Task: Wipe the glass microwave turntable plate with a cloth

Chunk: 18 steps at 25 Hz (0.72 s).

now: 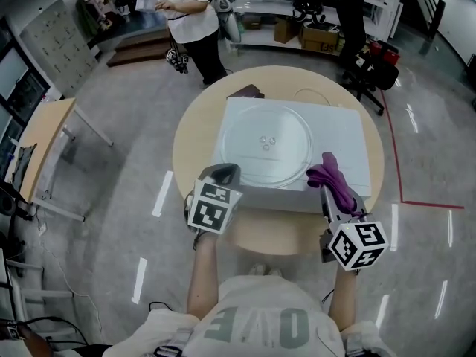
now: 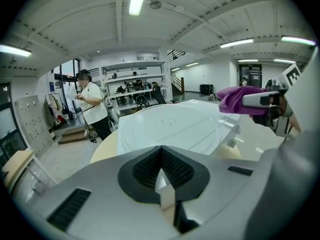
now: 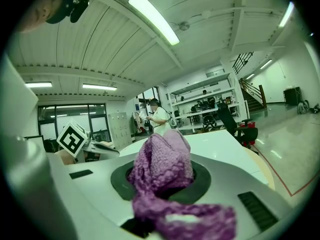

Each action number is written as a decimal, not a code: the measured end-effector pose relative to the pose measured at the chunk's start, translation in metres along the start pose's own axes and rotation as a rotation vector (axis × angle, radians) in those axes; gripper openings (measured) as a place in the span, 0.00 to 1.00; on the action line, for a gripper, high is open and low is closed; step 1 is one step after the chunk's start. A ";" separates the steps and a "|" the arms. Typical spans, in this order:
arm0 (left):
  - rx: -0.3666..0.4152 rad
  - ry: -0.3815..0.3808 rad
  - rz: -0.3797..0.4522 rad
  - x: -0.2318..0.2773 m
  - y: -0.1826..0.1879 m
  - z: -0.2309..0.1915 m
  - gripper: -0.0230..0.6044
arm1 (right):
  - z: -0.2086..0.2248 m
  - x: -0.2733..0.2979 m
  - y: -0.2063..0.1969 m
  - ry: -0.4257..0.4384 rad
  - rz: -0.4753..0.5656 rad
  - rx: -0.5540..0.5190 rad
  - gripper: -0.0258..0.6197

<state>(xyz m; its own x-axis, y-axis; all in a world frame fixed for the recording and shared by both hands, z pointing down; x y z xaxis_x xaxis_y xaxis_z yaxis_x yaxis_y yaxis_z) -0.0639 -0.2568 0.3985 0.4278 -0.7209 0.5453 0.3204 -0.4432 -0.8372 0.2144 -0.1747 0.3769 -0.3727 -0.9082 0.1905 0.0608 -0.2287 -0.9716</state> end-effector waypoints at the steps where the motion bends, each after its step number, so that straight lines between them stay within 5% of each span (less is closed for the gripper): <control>1: -0.008 -0.003 0.008 -0.003 -0.002 0.001 0.04 | -0.002 -0.001 -0.001 0.004 -0.004 0.001 0.11; 12: -0.051 -0.006 0.119 -0.017 -0.017 0.008 0.04 | -0.027 -0.016 -0.006 0.053 -0.014 -0.014 0.11; 18: -0.061 0.001 0.162 -0.014 -0.020 0.011 0.04 | -0.052 0.025 0.023 0.301 0.007 -0.124 0.11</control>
<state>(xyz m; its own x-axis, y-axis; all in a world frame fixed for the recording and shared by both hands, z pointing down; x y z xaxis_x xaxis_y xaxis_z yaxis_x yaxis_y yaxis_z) -0.0673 -0.2322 0.4074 0.4692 -0.7857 0.4032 0.1958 -0.3527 -0.9150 0.1579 -0.1847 0.3516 -0.6307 -0.7611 0.1518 -0.0419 -0.1620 -0.9859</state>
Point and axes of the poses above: the fingertips, and each gripper's own axes: x forward along the fingers, z to its right, y out of its top, the point moved 9 cm from there along -x, backward along the fingers, and after that the axes turned 4 degrees about -x, right-handed, at the moved point
